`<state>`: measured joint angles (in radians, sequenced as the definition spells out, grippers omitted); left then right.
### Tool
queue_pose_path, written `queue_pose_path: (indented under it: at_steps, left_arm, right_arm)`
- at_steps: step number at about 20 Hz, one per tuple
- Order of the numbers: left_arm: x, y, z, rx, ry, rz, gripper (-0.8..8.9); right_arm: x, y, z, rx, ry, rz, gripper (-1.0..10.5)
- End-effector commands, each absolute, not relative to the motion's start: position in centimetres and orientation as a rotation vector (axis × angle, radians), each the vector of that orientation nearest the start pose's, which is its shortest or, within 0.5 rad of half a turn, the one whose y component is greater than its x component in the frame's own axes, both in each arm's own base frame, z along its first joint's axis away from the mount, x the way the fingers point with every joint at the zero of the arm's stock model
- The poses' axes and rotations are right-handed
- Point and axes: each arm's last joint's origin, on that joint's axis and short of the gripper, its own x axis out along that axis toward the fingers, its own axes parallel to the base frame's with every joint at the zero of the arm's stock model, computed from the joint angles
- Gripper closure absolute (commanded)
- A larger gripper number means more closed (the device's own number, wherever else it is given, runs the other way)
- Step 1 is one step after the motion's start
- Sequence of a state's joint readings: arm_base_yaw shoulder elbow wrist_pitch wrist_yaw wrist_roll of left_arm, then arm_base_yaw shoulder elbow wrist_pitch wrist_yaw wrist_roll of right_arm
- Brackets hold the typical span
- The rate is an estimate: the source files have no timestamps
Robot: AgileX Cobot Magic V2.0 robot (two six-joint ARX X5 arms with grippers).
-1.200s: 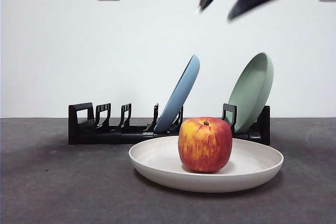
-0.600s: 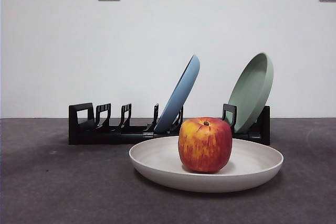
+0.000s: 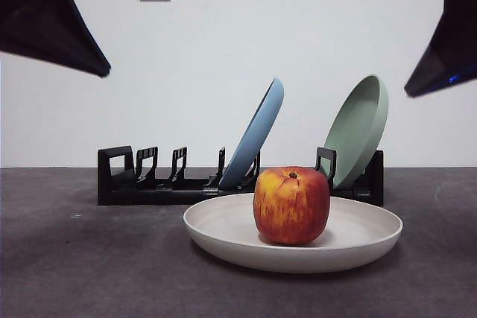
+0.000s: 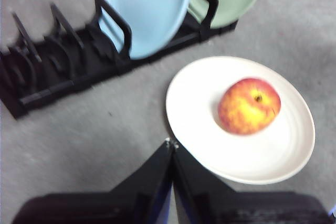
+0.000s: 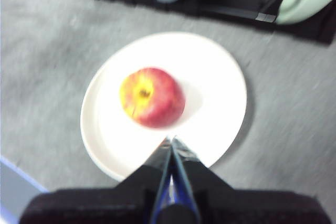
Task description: Take the yellow plate from the plate rack,put the plate on the table,take the apple from the table,put the apple in the plate
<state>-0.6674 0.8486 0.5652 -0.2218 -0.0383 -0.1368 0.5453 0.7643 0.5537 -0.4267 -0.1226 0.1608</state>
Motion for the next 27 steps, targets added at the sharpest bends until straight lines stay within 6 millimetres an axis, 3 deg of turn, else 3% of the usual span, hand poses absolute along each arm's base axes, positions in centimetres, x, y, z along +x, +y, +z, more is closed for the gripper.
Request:
queue_pose_path:
  at_steps: [1,13,16,19,23,27]
  left_arm:
    - [14.1,-11.7,24.4,0.029,0.503,-0.600,8.21]
    - [14.0,-11.7,24.3,0.037,0.516,-0.601,8.17]
    - [13.4,-11.1,25.0,0.020,0.477,-0.599,8.17]
    - [12.2,-9.6,26.6,-0.002,0.375,-0.598,8.17]
    - [10.5,-6.0,29.3,-0.004,0.117,-0.478,8.17]
    - [9.0,-2.8,29.5,0.032,-0.006,-0.267,8.17]
  right_arm:
    - [13.4,8.7,23.5,0.026,0.677,0.587,9.6]
    - [13.4,8.6,23.5,0.024,0.681,0.587,9.6]
    - [13.4,8.6,23.5,0.024,0.682,0.587,9.6]
    - [13.4,8.6,23.5,0.024,0.682,0.587,9.6]
    - [13.4,8.6,23.5,0.024,0.683,0.587,9.6]
    - [13.4,8.6,23.5,0.024,0.682,0.587,9.6]
